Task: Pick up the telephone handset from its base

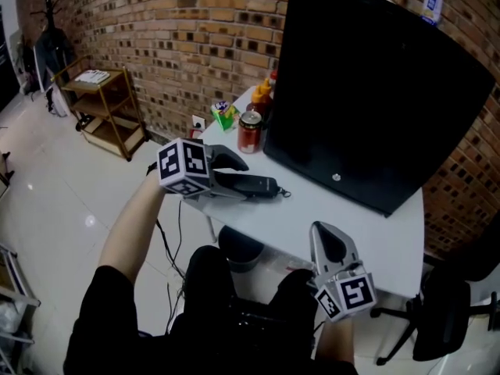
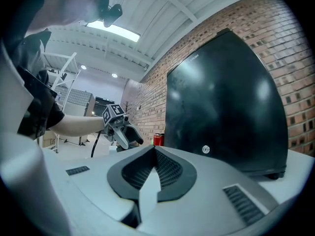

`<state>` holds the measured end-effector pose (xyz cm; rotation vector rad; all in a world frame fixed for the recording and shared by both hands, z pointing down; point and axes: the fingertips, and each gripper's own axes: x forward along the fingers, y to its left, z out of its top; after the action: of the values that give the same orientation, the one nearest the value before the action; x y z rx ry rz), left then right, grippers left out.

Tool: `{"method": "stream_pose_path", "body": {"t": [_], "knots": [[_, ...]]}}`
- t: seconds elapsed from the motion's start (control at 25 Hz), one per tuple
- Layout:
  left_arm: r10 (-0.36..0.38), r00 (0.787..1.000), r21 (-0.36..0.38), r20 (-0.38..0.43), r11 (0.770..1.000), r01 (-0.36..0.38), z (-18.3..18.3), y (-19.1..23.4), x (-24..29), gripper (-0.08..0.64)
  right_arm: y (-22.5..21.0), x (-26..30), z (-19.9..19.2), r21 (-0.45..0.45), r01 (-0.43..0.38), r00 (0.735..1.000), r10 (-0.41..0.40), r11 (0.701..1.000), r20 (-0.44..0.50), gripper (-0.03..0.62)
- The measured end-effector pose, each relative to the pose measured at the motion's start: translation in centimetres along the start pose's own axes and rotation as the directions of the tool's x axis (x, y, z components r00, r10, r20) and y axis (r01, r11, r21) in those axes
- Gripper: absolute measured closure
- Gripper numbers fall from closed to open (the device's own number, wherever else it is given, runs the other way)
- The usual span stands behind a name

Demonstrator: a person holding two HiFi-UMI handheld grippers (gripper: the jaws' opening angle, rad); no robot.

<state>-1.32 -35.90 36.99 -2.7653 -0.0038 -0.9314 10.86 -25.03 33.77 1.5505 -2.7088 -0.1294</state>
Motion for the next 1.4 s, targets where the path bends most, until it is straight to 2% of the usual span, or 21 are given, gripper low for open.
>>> {"method": "stream_pose_path", "body": {"t": [0.04, 0.12, 0.48, 0.6, 0.72, 0.84, 1.08, 1.2, 1.28, 1.4], "knots": [[-0.012, 1.000, -0.006, -0.014, 1.000, 0.012, -0.2, 0.2, 0.3, 0.262, 0.0, 0.0, -0.1, 0.001, 0.000, 1.000, 0.000, 1.000, -0.001, 0.583], [-0.038, 0.999, -0.023, -0.023, 0.999, 0.037, -0.4, 0.6, 0.8, 0.255, 0.1, -0.1, -0.3, 0.003, 0.000, 1.000, 0.000, 1.000, -0.008, 0.583], [-0.110, 0.990, -0.023, -0.089, 0.994, 0.109, -1.4, 0.2, 2.2, 0.256, 0.1, -0.1, -0.3, 0.006, -0.012, 1.000, 0.012, 1.000, -0.017, 0.583], [-0.121, 0.989, -0.024, -0.085, 0.993, 0.119, -1.4, 0.0, 2.3, 0.288, 0.1, 0.1, -0.3, 0.005, -0.015, 1.000, 0.015, 1.000, -0.018, 0.583], [-0.120, 0.992, -0.033, -0.049, 0.992, 0.119, -1.2, 0.0, 2.0, 0.293, 0.2, 0.2, -0.4, 0.001, -0.015, 1.000, 0.015, 1.000, -0.021, 0.583], [-0.110, 0.994, -0.045, 0.018, 0.993, 0.110, -0.6, 0.1, 1.3, 0.296, 0.3, 0.4, -0.4, -0.001, -0.014, 1.000, 0.014, 1.000, -0.021, 0.583], [-0.038, 0.989, -0.056, 0.140, 0.997, 0.046, 0.5, 1.1, -0.5, 0.298, 0.3, 0.5, -0.4, -0.002, -0.013, 1.000, 0.013, 1.000, -0.021, 0.583], [0.005, 0.970, -0.075, 0.245, 0.997, 0.013, 1.5, 1.5, -2.2, 0.298, 0.3, 0.4, -0.2, -0.006, -0.012, 1.000, 0.012, 1.000, -0.016, 0.583], [0.030, 0.946, -0.091, 0.322, 0.996, -0.001, 2.2, 1.6, -3.7, 0.299, 0.2, 0.3, -0.1, -0.011, -0.008, 1.000, 0.008, 1.000, -0.011, 0.583], [0.076, 0.886, -0.125, 0.458, 0.992, -0.021, 3.2, 1.7, -6.3, 0.301, 0.0, 0.1, 0.1, -0.020, -0.004, 1.000, 0.004, 1.000, -0.010, 0.583]]}}
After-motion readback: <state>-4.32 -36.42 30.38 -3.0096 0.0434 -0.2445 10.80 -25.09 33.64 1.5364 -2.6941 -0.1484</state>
